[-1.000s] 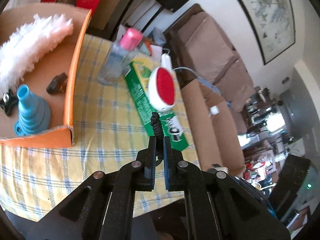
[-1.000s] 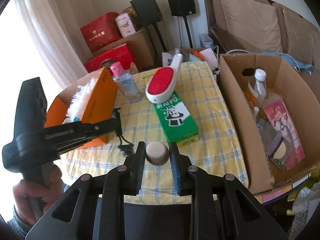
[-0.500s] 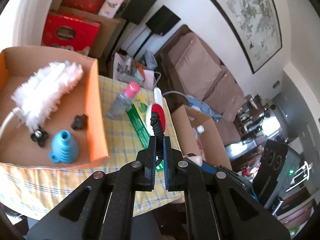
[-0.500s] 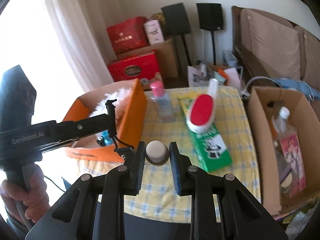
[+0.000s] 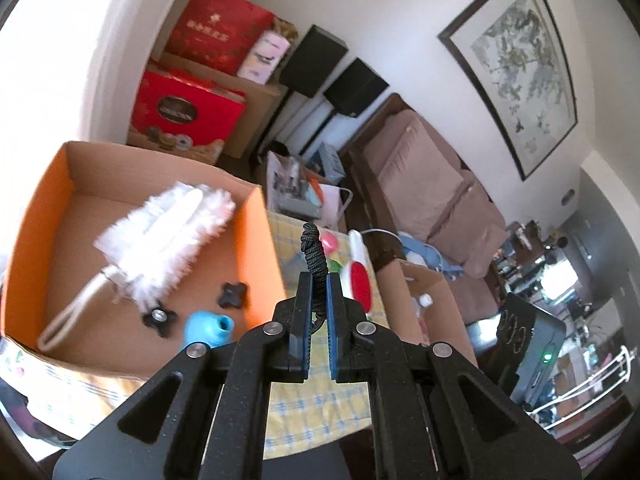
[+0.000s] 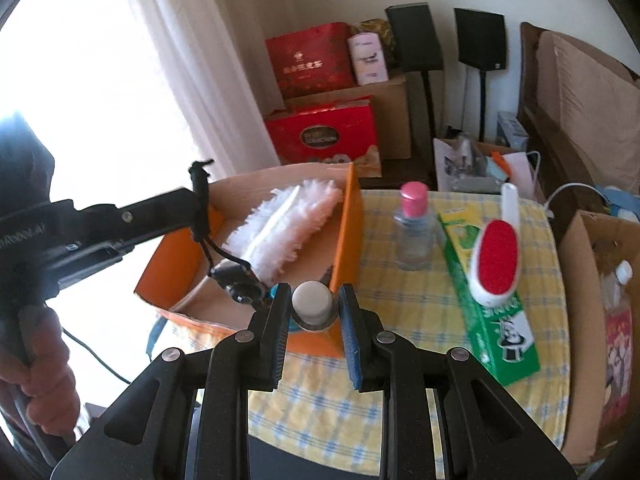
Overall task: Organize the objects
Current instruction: 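Lower the beige cap into the tray with the right tool while the left tool drops the strap in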
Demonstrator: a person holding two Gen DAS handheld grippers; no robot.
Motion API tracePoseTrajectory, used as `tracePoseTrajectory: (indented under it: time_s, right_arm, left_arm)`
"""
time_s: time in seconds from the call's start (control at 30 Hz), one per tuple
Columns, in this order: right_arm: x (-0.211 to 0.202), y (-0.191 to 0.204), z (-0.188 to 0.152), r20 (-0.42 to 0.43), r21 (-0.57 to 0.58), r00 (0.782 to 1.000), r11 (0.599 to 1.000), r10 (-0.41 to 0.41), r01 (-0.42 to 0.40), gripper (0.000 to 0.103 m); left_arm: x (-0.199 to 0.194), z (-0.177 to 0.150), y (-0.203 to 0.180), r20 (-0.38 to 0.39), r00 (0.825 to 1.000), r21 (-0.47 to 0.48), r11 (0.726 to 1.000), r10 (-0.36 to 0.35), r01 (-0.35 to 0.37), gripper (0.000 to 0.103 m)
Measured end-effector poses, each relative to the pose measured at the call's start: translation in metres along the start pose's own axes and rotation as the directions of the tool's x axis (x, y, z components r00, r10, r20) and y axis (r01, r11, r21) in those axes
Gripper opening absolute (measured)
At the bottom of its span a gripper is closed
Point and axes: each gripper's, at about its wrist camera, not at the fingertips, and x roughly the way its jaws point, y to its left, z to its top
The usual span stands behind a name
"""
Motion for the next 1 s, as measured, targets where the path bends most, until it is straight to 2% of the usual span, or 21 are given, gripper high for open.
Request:
tracePoseTrajectory:
  time_s: [0.37,0.57,0.8,1.0]
  right_arm:
    - [0.061,0.008,-0.005,-0.090,-0.015,0.996,1.000,-0.002,0.001,0.023]
    - [0.082,0.005,-0.010,-0.128,-0.017,0.992,1.000,-0.015,0.013,0.023]
    - [0.088,0.011,-0.012,-0.136,-0.050,0.990,0.999,-0.024,0.017,0.024]
    - [0.079,0.016,-0.013,-0.118,-0.067,0.992,0.997,-0.033,0.025,0.026]
  left_arm:
    - [0.010,-0.005,0.057,-0.026,0.994,-0.048,0.994,0.102,-0.103,0.006]
    - [0.026,-0.010,0.076,-0.066,0.990,-0.060,0.990,0.125,-0.129,0.006]
    - [0.044,-0.019,0.083,-0.144,0.980,-0.046,0.988,0.136,-0.144,0.006]
    - [0.042,-0.022,0.084,-0.153,0.980,-0.050,0.989,0.128,-0.136,0.008]
